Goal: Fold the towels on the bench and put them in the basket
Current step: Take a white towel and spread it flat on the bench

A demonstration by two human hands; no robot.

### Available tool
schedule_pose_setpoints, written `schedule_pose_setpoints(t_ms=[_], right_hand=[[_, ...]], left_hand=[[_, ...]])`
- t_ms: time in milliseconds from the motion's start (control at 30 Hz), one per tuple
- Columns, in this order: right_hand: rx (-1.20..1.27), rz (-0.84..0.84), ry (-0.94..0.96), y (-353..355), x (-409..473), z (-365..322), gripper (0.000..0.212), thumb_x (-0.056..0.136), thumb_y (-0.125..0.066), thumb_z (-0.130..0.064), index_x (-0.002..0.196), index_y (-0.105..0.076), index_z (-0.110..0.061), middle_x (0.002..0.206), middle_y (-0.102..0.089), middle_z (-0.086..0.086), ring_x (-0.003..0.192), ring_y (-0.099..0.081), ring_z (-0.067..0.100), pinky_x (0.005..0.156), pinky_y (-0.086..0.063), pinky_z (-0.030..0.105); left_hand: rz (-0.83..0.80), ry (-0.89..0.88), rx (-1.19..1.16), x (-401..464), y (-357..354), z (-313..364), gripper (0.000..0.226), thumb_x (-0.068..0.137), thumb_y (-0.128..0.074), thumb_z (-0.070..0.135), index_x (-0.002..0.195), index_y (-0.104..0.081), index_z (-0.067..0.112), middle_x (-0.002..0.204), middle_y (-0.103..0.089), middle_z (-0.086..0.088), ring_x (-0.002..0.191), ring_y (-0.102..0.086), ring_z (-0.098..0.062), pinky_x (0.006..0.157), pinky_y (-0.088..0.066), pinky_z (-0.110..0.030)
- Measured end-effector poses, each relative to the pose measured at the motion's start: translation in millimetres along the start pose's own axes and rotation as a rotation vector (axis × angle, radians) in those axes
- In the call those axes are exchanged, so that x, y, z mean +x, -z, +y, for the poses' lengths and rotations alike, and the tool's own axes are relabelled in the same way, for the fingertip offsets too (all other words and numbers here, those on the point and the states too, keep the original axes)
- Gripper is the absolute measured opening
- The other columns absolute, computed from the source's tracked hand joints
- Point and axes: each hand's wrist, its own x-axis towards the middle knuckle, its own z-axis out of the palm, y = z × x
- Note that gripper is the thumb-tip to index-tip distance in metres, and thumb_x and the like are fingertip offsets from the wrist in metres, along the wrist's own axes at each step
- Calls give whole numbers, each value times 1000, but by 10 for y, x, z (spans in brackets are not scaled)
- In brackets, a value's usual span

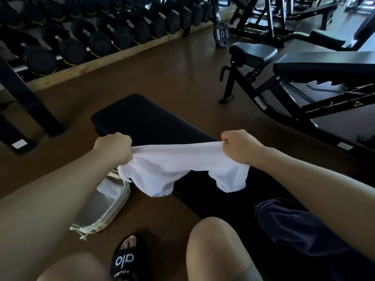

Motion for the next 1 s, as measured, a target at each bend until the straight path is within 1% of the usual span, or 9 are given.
schedule_pose_setpoints(t_ms=[100, 200, 433, 500, 600, 733, 833, 900, 1000], right_hand=[[-92, 14, 1, 34, 34, 23, 21, 95, -40, -11, 78, -51, -15, 81, -59, 6, 65, -52, 22, 55, -37, 30], [-172, 69, 1, 253, 124, 75, 21, 101, -39, -13, 86, -54, -17, 81, -62, 7, 68, -60, 23, 56, -43, 32], [-74, 711, 43, 1082, 269, 286, 21, 85, -47, 5, 94, -52, -13, 81, -55, 7, 76, -56, 33, 69, -47, 42], [-133, 757, 95, 1056, 206, 246, 23, 83, -49, 6, 96, -55, -11, 82, -53, 5, 74, -53, 29, 69, -45, 40], [-165, 612, 225, 614, 35, 128, 23, 80, -59, 5, 86, -55, -17, 76, -60, 3, 69, -61, 30, 63, -48, 37], [-239, 249, 256, -14, -168, -71, 30, 82, -61, -4, 91, -50, -29, 80, -55, -8, 75, -58, 22, 55, -31, 24], [-204, 5, 367, -473, -246, -218, 28, 90, -54, -6, 114, -60, -18, 102, -67, -2, 92, -65, 25, 67, -47, 32], [-170, -101, 398, -725, -242, -279, 24, 88, -54, -7, 110, -58, -14, 104, -66, 4, 93, -64, 30, 75, -51, 37], [-143, -254, 413, -972, -235, -381, 15, 85, -55, -7, 94, -46, -16, 94, -58, 6, 82, -54, 30, 67, -39, 35]], left_hand=[[12, 22, 4, 104, 11, -9, 18, 94, -48, 0, 102, -62, 9, 85, -58, -6, 69, -56, -23, 58, -41, -33], [135, 58, -27, 286, 258, 83, 29, 99, -49, 4, 129, -47, 5, 111, -59, -15, 95, -62, -34, 73, -48, -39], [719, 146, -417, 794, 1465, 219, 42, 98, -45, -7, 138, -41, 5, 125, -56, -28, 110, -60, -49, 84, -49, -55], [837, 162, -518, 854, 1612, 182, 40, 100, -42, -6, 138, -42, 6, 130, -54, -26, 111, -59, -49, 86, -48, -55], [825, 169, -559, 887, 1447, 149, 48, 96, -52, -5, 140, -41, 10, 136, -51, -23, 116, -57, -47, 90, -47, -56], [629, 106, -470, 991, 680, -51, 45, 95, -46, -3, 137, -44, 15, 133, -50, -21, 114, -56, -49, 91, -46, -58], [478, 87, -557, 1083, 36, -219, 37, 97, -37, 6, 127, -56, 15, 122, -55, -22, 109, -55, -48, 88, -48, -52], [381, 53, -611, 1107, -333, -258, 33, 96, -38, 5, 117, -62, 13, 113, -59, -22, 104, -57, -45, 83, -50, -50], [299, 66, -639, 1137, -784, -313, 38, 95, -39, 4, 121, -65, 13, 123, -59, -20, 107, -58, -44, 85, -51, -48]])
